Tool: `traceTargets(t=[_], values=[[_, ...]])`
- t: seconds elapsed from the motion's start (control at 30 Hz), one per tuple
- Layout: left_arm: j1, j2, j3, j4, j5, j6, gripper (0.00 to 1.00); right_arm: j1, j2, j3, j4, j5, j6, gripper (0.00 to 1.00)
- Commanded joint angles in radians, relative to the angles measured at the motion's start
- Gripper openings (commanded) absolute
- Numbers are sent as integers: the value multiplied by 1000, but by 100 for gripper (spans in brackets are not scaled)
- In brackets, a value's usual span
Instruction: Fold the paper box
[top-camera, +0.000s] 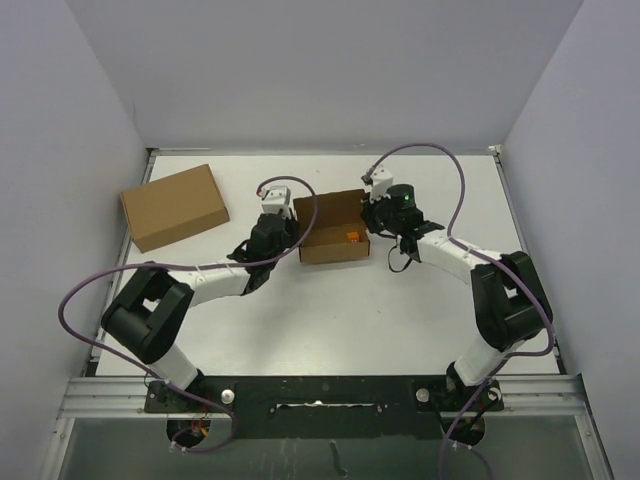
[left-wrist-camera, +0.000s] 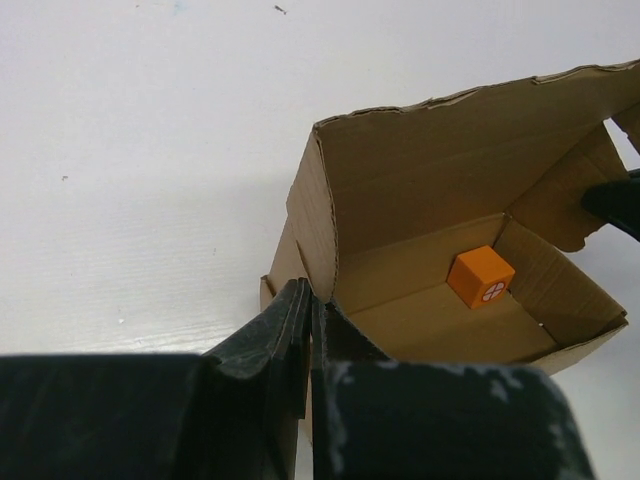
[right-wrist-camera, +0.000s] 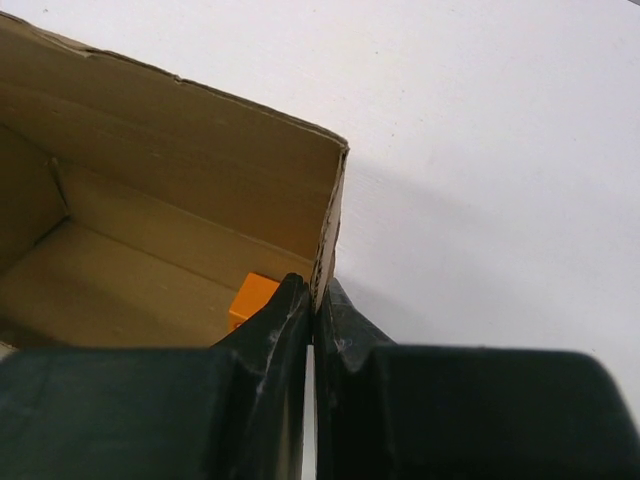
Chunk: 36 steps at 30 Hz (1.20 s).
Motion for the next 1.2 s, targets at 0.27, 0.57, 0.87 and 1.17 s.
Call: traceTargets(t=[0.27, 0.57, 0.87, 1.17], values=[[-72, -109, -90, 76, -20, 23, 0, 64, -144, -101, -13, 5, 43, 0], [-84, -168, -130, 63, 5, 32, 0, 127, -154, -30, -93, 31, 58, 2], [-83, -232, -138, 31, 8, 52, 0, 144, -171, -13, -97, 71, -25, 2], [-79, -250, -124, 30, 10, 69, 0, 143, -151, 50, -81, 84, -66, 2]])
